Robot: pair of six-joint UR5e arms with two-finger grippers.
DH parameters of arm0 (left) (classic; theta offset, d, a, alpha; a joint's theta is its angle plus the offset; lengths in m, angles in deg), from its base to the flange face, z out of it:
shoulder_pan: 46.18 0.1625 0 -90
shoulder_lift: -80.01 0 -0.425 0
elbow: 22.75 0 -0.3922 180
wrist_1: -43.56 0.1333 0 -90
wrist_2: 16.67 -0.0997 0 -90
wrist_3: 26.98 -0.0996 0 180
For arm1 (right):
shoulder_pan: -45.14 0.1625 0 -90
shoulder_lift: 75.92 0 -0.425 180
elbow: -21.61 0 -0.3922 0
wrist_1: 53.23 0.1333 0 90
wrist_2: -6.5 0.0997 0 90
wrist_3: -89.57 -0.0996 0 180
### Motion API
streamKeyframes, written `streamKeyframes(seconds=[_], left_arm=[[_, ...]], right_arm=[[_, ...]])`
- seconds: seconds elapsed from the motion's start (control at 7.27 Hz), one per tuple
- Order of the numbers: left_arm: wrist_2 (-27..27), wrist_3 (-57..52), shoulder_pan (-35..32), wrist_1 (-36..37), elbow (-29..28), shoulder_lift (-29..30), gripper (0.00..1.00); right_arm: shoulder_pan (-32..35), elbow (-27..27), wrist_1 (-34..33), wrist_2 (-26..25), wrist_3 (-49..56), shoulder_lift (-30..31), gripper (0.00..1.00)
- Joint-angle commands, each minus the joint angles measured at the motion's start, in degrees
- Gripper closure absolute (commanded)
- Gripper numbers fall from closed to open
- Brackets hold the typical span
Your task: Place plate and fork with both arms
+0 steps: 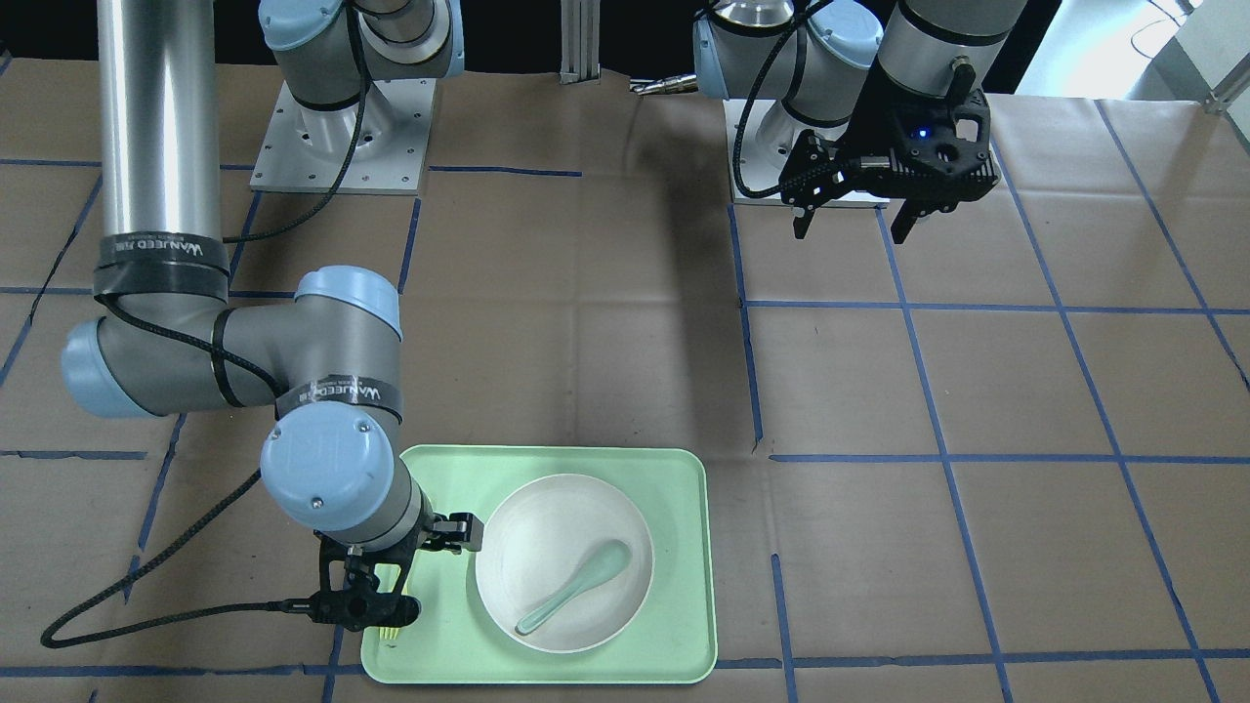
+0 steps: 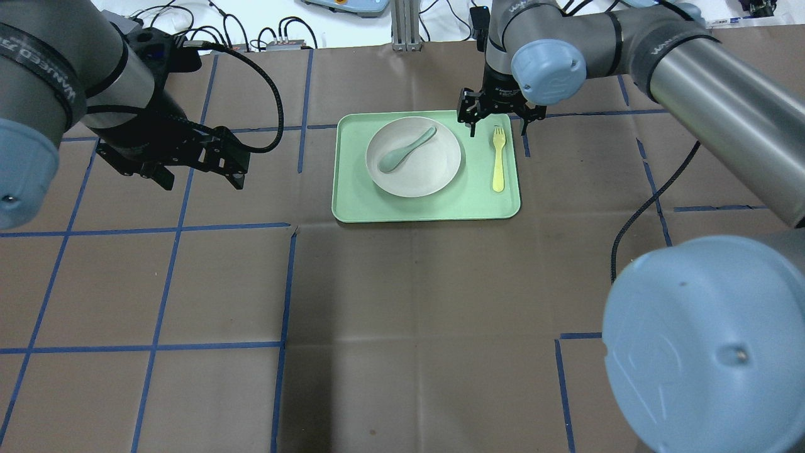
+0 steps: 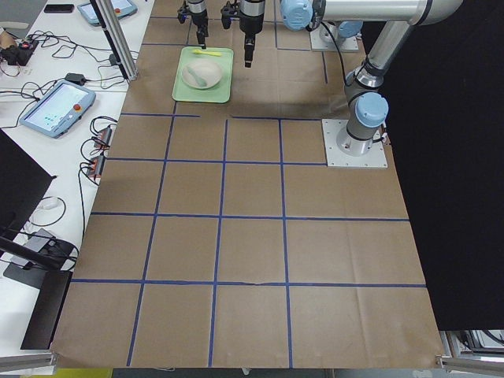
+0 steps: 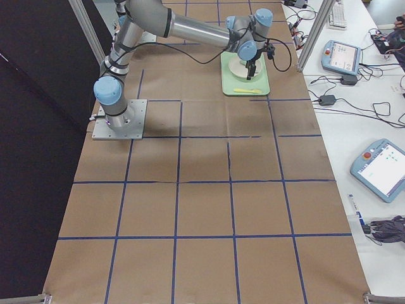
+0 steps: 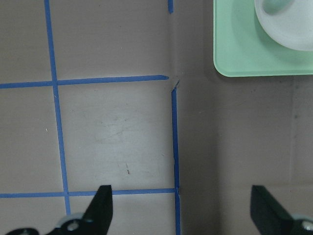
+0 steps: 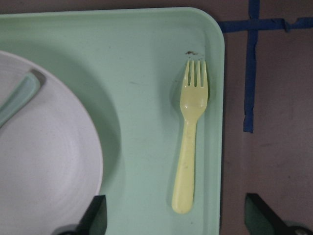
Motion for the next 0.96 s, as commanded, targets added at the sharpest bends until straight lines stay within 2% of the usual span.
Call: streamKeyframes(seconds=[0.0,0.14,0.41,0.69,0.83], left_arm=[[0.00,-0.01,0.00,0.00,0.01,-0.09,0.00],[0.00,-0.01,0.00,0.00,0.09,-0.09,0.00],[0.00,-0.01,0.00,0.00,0.01,-0.01,0.00],[0.08,-0.01,0.00,0.00,-0.08,0.17,0.00],[0.08,-0.01,0.00,0.00,0.00,0.17,0.00]], right_arm=[[-3.24,6.32,1.20,0.22,5.28,10.79,0.00],[-5.96,8.10,5.73,0.30,6.79,15.28,0.00],[-6.26,8.29,13.92,0.30,6.90,21.53,0.00],[-6.96,11.17,16.32,0.30,8.47,26.10,0.00],[-7.04,13.28,15.37,-0.30,8.48,28.22,0.00]])
